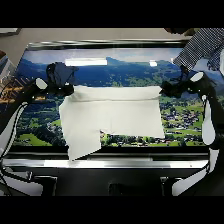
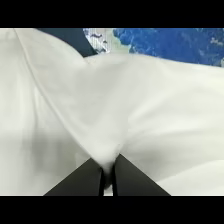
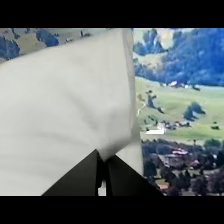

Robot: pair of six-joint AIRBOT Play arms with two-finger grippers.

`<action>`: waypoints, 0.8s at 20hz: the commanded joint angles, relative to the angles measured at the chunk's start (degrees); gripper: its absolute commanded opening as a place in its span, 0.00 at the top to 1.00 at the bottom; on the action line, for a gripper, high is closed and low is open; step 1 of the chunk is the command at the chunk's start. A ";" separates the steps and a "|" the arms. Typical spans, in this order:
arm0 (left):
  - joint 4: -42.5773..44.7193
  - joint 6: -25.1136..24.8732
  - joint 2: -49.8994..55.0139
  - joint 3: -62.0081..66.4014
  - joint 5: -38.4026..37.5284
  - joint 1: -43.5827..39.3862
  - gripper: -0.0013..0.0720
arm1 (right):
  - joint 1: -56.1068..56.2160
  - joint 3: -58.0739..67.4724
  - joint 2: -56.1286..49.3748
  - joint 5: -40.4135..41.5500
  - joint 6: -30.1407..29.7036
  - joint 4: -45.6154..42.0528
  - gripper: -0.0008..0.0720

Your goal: Fold the clothes and pants, and hang the long-sleeved shirts on hangers.

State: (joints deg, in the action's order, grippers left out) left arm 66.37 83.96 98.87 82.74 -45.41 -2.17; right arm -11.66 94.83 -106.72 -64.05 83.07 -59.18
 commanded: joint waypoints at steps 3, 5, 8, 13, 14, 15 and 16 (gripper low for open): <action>-0.15 -0.22 -0.52 0.11 -13.29 3.17 0.96 | 0.09 -0.02 -0.24 -10.97 3.74 -5.22 0.95; -0.15 -0.24 -0.61 0.11 -16.63 4.68 0.96 | 0.09 -0.04 -0.24 -12.55 4.70 -5.51 0.95; -0.20 -1.84 -0.55 0.09 -16.92 5.55 0.96 | 0.09 -0.02 -0.31 -12.28 4.87 -5.51 0.95; -0.20 -3.21 0.81 0.09 -16.17 5.38 0.96 | 2.29 -0.35 -0.92 -12.46 4.63 -7.52 0.94; -0.20 -3.21 1.25 0.09 -16.35 5.35 0.96 | 3.34 -0.52 -1.03 -12.44 4.76 -9.62 0.94; -0.20 -3.21 1.55 0.07 -16.41 5.35 0.96 | 4.42 -0.57 -1.11 -12.48 5.31 -12.20 0.94; -0.20 -3.21 1.75 0.07 -16.52 5.35 0.95 | 5.25 -0.57 -1.14 -12.50 6.86 -14.84 0.94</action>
State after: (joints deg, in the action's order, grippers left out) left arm 66.19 81.10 99.85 82.81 -61.41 3.14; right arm -8.60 94.41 -107.63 -76.14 88.18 -68.34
